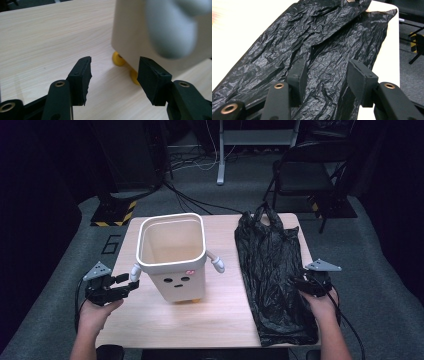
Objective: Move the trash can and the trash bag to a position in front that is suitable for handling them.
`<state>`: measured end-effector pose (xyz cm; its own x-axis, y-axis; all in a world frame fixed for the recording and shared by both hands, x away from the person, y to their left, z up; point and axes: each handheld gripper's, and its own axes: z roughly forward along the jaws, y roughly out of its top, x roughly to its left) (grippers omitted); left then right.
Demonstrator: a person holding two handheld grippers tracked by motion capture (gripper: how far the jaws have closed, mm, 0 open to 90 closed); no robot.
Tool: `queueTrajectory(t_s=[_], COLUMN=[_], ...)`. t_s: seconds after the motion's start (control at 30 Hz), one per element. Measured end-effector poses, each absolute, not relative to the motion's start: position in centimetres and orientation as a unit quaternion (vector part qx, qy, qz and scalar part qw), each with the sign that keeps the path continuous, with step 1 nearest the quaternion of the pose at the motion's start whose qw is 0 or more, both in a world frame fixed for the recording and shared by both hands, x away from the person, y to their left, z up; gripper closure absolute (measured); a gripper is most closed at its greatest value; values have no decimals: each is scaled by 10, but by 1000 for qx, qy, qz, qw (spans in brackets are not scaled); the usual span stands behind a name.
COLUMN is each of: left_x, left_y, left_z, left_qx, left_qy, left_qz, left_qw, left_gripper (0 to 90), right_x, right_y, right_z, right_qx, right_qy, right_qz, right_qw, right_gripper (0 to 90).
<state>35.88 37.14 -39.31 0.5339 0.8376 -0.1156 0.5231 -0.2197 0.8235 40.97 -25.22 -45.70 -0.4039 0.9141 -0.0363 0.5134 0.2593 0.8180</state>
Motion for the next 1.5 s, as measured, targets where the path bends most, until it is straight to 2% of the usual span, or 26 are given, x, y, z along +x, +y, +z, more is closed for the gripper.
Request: queueTrajectory(t_s=[0.13, 0.33, 0.43, 0.47, 0.53, 0.63, 0.7, 0.9, 1.2, 1.37, 1.5], left_x=[353, 363, 370, 371, 374, 382, 382, 380, 379, 379, 379], left_y=[366, 353, 350, 349, 348, 347, 349, 352, 352, 353, 353], left_z=[-380, -357, -350, -348, -345, -345, -344, -350, -353, -354, -355], left_qx=[771, 772, 781, 779, 782, 790, 792, 783, 780, 778, 777], left_qy=[435, 429, 427, 429, 425, 419, 417, 408, 403, 403, 401], left_qz=[168, 166, 146, 146, 150, 138, 135, 147, 154, 155, 155], left_qw=[433, 438, 431, 433, 430, 425, 425, 445, 454, 457, 459], left_gripper=[460, 467, 548, 548, 603, 603, 607, 615, 618, 618, 619], right_x=[408, 409, 407, 407, 406, 405, 404, 405, 409, 418, 425], right_y=[-245, -233, -225, -225, -219, -214, -205, -179, -139, -104, -88], right_z=[-436, -416, -405, -405, -399, -396, -390, -378, -372, -367, -369], right_qx=[456, 427, 413, 413, 404, 398, 387, 357, 307, 252, 245], right_qy=[757, 777, 786, 786, 791, 795, 800, 817, 822, 824, 828], right_qz=[385, 385, 389, 389, 396, 400, 411, 422, 457, 497, 497], right_qw=[265, 257, 246, 246, 232, 223, 201, 166, 147, 100, 83], right_gripper=[507, 510, 510, 510, 510, 507, 495, 498, 510, 490, 475])
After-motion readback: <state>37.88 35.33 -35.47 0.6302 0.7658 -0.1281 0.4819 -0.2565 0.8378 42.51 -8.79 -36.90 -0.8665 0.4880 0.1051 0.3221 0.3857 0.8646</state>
